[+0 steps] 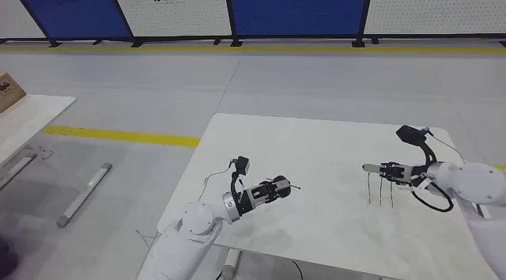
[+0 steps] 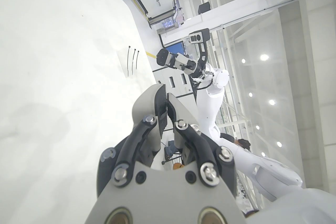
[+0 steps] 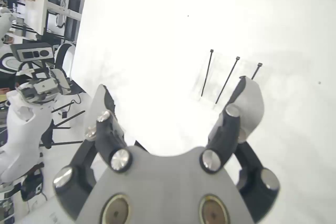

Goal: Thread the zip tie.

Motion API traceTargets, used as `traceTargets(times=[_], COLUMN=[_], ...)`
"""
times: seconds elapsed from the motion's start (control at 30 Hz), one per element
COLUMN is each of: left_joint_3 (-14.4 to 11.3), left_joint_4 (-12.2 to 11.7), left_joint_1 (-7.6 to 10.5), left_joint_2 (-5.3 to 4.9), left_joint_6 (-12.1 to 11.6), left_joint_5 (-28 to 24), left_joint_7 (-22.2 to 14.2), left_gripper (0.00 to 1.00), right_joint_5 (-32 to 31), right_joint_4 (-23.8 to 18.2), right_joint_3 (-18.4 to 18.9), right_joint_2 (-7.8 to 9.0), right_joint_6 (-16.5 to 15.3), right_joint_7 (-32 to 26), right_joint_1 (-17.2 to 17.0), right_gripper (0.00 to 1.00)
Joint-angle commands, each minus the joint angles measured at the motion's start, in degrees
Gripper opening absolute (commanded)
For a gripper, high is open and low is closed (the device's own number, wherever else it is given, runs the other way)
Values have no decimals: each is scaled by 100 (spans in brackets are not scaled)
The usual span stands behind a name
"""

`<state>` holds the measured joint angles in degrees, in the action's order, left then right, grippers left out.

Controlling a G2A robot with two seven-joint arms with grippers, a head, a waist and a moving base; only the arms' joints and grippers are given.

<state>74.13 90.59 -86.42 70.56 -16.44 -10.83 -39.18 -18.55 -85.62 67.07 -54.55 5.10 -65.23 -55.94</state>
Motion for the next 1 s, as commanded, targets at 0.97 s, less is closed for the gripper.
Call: traceTargets(times=[0.97], left_joint_3=[0], left_joint_4=[0], left_joint_1=[0], left_joint_2=[0], left_joint_6=[0], left_joint_5=[0], left_joint_7=[0], left_gripper=[0], right_joint_5=[-477], right_joint_4=[145], right_joint_3=[-337], right_joint_2=[-114], right_joint_6=[1438], right_joint_7=[-233], right_joint_1=[302], right_gripper=[100])
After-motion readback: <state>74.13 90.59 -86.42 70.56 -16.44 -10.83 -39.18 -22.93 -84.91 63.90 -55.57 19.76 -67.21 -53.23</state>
